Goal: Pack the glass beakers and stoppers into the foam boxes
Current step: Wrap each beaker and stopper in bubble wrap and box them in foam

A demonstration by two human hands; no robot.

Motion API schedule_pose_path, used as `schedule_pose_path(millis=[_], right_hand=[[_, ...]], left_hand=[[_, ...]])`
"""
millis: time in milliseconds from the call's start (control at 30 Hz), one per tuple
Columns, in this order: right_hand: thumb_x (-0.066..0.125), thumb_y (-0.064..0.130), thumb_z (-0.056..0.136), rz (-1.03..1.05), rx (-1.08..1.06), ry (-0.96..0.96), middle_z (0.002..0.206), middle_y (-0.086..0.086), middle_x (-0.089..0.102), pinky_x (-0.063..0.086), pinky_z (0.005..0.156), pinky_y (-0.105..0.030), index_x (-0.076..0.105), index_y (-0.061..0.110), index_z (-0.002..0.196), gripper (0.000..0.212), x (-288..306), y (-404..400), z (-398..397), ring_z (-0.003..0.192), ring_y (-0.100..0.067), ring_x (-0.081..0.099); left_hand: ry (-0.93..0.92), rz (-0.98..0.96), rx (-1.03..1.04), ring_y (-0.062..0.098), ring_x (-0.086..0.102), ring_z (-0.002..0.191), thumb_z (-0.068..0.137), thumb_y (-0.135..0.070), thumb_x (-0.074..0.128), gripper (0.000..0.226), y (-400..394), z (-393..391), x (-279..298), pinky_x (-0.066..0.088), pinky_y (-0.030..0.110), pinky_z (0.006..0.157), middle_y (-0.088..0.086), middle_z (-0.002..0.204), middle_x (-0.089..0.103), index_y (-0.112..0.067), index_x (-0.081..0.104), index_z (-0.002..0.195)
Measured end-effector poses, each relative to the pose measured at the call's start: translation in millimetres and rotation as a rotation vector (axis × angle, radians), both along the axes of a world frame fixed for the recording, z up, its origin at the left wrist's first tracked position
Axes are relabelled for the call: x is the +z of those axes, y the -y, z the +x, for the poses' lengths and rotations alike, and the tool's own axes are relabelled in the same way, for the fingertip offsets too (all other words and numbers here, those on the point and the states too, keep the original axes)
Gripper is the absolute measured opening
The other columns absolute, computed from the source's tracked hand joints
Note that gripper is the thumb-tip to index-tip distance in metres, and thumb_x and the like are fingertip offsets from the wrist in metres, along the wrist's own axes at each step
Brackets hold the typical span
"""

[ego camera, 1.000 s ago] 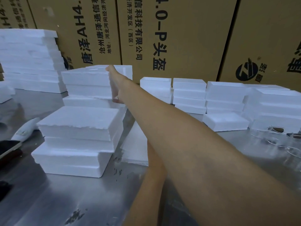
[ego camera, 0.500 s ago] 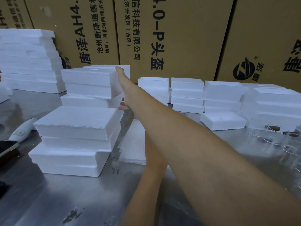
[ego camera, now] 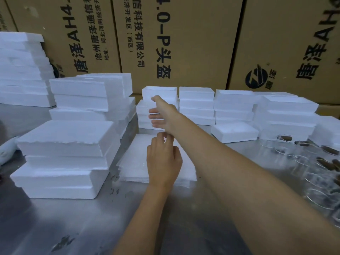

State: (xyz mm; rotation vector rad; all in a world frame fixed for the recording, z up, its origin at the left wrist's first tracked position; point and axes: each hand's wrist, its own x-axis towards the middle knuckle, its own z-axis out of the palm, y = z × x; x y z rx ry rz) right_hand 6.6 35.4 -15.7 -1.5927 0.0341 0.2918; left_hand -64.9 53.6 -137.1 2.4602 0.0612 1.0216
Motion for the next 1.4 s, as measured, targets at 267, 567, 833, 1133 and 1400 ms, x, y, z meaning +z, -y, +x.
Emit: schedule_pose_path(millis=[267,567,833,1133,1400], right_hand=[[0.053,0.025,0.088,-0.247,-0.363,0.123,0.096,-0.014,0.073,0.054,0.078,-0.037,0.072,0.001,0.089,0.031,-74.4,135.1,-6.1,0.077,-0.024,0.06],[0.054,0.008,0.088,-0.638,-0.473,0.375,0.081,-0.01,0.066,0.045,0.077,-0.034,0.062,0.009,0.078,0.014,-155.3,243.1,-50.8,0.087,-0.035,0.062],[0.058,0.011,0.087,-0.53,-0.511,0.459,0.085,-0.003,0.07,0.047,0.075,-0.028,0.07,0.011,0.088,0.012,-166.5,254.0,-41.7,0.086,-0.023,0.064],[0.055,0.016,0.086,-0.538,-0.522,0.485,0.085,0.002,0.067,0.048,0.08,-0.031,0.068,0.015,0.082,0.013,-171.6,253.5,-32.5,0.092,-0.02,0.059],[0.055,0.016,0.087,-0.478,-0.535,0.443,0.089,0.004,0.065,0.046,0.076,-0.028,0.067,0.017,0.081,0.014,-168.0,255.3,-37.5,0.09,-0.017,0.059]], left_hand=[[0.076,0.156,-0.122,0.028,0.06,0.097,0.082,-0.004,0.059,0.028,28.9,-6.4,-11.4,0.049,0.042,0.082,0.006,0.111,0.064,-0.014,0.068,0.106],[-0.086,0.34,-0.42,0.031,0.054,0.1,0.079,-0.012,0.047,0.04,94.3,-2.3,-32.1,0.046,0.041,0.085,0.011,0.117,0.054,-0.01,0.059,0.117],[-0.435,-0.105,-0.403,0.037,0.025,0.139,0.09,-0.013,0.052,0.072,154.0,95.7,-32.4,0.033,0.043,0.109,0.014,0.159,0.006,-0.02,0.02,0.154],[-0.459,-0.201,-0.297,0.041,0.04,0.13,0.091,-0.029,0.059,0.058,172.7,165.7,-36.4,0.038,0.043,0.108,0.017,0.159,0.01,-0.025,0.039,0.145],[-0.347,-0.26,-0.32,0.031,0.026,0.144,0.089,-0.028,0.067,0.034,161.1,130.8,-37.5,0.032,0.039,0.112,0.017,0.16,0.018,-0.007,0.051,0.111]])
